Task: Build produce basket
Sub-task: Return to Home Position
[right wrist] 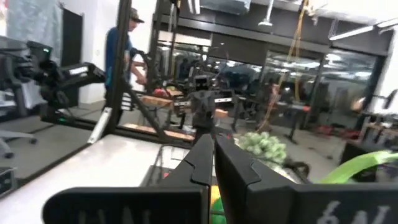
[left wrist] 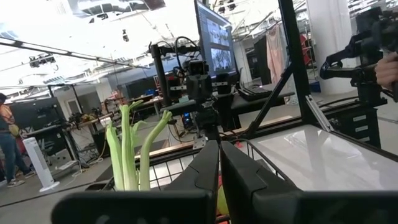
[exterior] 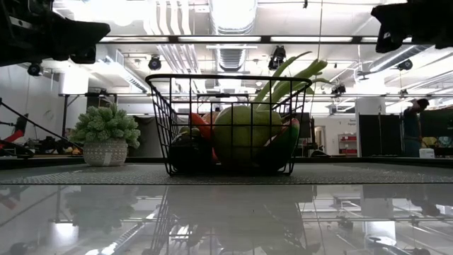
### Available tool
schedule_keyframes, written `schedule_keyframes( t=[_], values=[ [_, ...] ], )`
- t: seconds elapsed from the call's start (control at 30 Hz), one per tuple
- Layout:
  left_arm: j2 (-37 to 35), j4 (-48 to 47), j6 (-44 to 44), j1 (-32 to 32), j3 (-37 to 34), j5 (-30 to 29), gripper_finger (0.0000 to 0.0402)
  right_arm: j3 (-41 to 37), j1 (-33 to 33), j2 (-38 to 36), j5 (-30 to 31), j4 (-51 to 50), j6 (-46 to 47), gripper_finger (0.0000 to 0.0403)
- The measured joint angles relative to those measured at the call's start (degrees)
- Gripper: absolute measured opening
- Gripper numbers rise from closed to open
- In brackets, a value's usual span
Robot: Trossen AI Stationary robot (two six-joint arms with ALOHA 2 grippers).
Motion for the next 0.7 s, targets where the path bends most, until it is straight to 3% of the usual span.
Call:
schedule_keyframes(
  t=[0.3, 0.53, 0.7],
  values=[
    [0.02, -0.02, 0.0, 0.0, -0.02, 0.0, 0.0, -7.89, 0.01, 0.86, 0.27, 0.71, 11.61, 0.0009],
    [0.23, 0.01, 0.0, 0.0, -0.02, 0.0, 0.0, -7.93, 0.01, 4.77, 0.11, -0.33, 20.17, 0.0009],
    [0.63, 0.09, 0.0, 0.0, -0.02, 0.0, 0.0, -8.22, 0.53, 6.19, 10.34, 2.87, 15.23, 0.0009]
  ],
)
